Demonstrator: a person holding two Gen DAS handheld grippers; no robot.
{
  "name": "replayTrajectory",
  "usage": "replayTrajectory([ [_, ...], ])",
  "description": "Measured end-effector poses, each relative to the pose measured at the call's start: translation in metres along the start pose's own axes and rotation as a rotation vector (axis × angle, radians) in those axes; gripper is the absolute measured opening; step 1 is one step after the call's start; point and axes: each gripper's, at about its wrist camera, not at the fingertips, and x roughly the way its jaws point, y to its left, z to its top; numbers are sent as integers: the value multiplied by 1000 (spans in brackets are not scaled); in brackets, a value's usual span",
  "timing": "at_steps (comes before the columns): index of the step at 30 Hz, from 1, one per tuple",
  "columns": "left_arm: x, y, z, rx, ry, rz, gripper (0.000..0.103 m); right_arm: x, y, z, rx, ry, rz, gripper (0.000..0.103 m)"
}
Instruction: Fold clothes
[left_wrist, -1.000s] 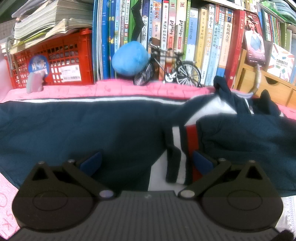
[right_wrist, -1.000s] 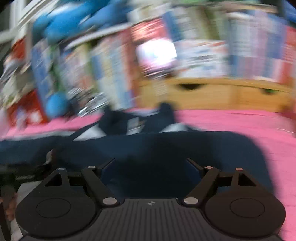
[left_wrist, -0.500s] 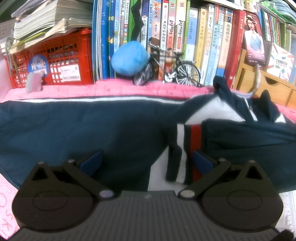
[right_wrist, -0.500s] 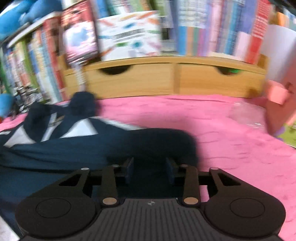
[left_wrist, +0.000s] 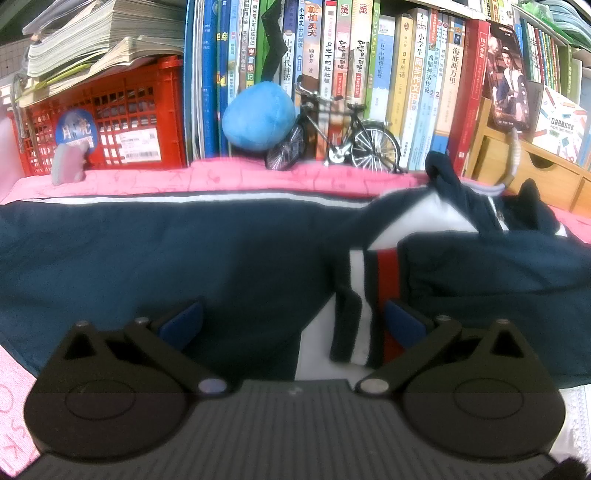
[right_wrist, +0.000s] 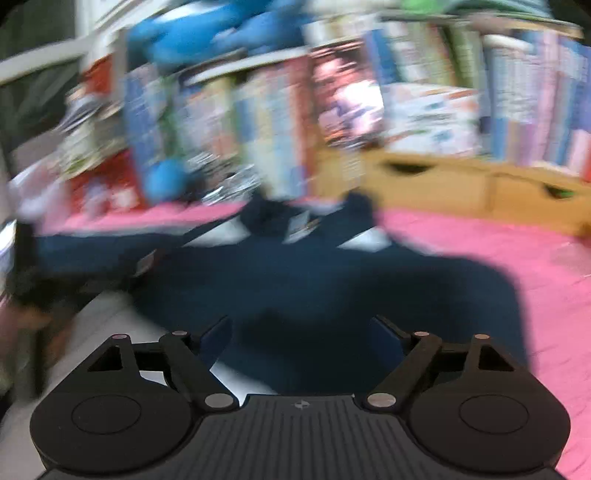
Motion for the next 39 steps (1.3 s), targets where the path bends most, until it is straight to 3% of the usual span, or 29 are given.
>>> replayTrajectory([
  [3,0,0,0,0,0,0,103,-7,24,-23,-169,37,-116,89],
  [5,0,0,0,0,0,0,103,-10,17,-42,-262,64,-274,93],
  [10,0,-1,1,0,-1,-1,103,-22,-72,-90,-289,59,-736,103],
  [13,0,-1,1,0,-1,-1,103,-33,-85,-94,-208,57,-713,101],
  [21,0,-1,1,0,-1,-2,103,-1,8,-102,-552,-27,-600,99],
  [23,0,-1,1,-1,-1,-2,103,1,-8,-98,-516,-35,-629,101],
  [27,0,-2,0,5,-2,-19,103,0,-82,-93,-327,-11,-842,103],
  [29,0,-3,0,13,-1,-22,103,-10,-100,-86,-186,18,-750,102],
  [32,0,-2,0,14,-1,-23,103,-4,-67,-79,-346,57,-798,102],
  [34,0,-2,0,14,-1,-23,103,-12,-45,-78,-455,37,-755,102],
  [39,0,-2,0,15,-2,-23,103,-38,-11,-55,-413,-98,-353,103],
])
